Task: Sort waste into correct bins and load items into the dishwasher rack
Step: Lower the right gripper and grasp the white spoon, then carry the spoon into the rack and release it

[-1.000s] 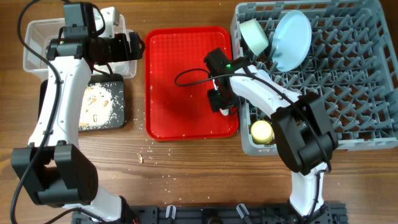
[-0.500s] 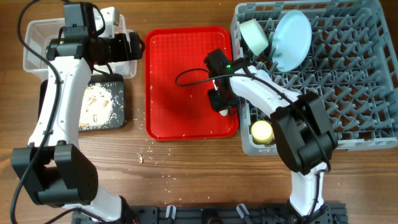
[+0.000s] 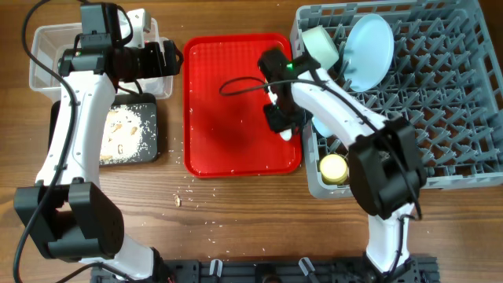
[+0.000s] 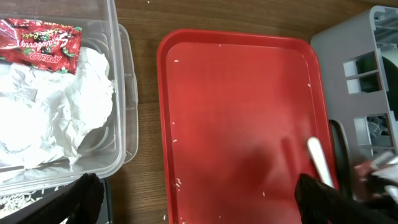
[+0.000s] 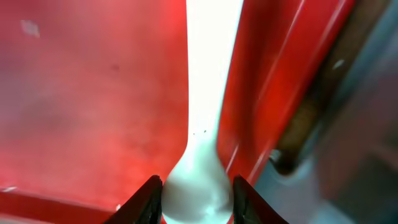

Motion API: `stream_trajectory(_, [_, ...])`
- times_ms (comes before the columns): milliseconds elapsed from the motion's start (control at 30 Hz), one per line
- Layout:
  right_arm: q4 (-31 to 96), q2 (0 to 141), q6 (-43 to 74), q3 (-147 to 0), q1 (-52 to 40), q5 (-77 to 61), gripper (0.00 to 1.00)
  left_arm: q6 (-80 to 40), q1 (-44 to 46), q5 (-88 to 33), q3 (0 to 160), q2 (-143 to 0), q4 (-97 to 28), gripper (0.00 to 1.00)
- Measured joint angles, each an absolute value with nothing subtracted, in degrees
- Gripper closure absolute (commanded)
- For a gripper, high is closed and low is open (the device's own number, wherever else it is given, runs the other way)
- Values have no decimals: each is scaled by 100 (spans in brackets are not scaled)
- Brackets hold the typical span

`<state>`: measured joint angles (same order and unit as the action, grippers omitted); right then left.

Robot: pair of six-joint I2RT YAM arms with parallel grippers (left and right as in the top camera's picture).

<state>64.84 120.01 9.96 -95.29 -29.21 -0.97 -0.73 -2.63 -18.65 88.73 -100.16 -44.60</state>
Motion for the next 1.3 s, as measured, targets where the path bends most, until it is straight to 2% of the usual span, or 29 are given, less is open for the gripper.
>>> stream_trajectory(267, [7081, 10333, 895, -9760, -2768, 119, 65, -73, -263, -1865, 8873, -10016, -4460, 0])
stream_trajectory(500, [8477, 9448, 1629, -9808, -1315, 670, 65, -73, -263, -1863, 8873, -10016, -4460, 0])
stream_trajectory(600, [8442, 9448, 1662, -9616, -843, 784, 65, -73, -263, -1863, 8873, -10016, -4458, 0])
stream_trajectory(700, [8068, 9454, 1511, -8803, -508, 823, 64, -73, -263, -1865, 8873, -10016, -4456, 0])
stream_trajectory(833, [7581, 9459, 1686, -7966, -285, 819, 34, -73, -263, -1863, 8873, -10016, -4458, 0])
stream_trajectory(900, [7376, 9459, 1811, -7817, -217, 757, 30, -73, -263, -1863, 8873, -10016, -4458, 0])
stream_trajectory(1167, [7282, 9148, 1686, -8042, -373, 12, 29, -73, -263, -1865, 8873, -10016, -4460, 0])
stream_trajectory(1200, [7279, 8971, 1653, -8167, -475, -36, 24, -73, -263, -1863, 8873, -10016, -4458, 0])
stream_trajectory(1233, [7258, 8748, 1621, -8318, -598, -93, 0, -73, -263, -1865, 8873, -10016, -4458, 0])
stream_trajectory(1300, [7111, 8068, 1586, -8630, -945, -172, 0, -73, -263, -1865, 8873, -10016, -4460, 0])
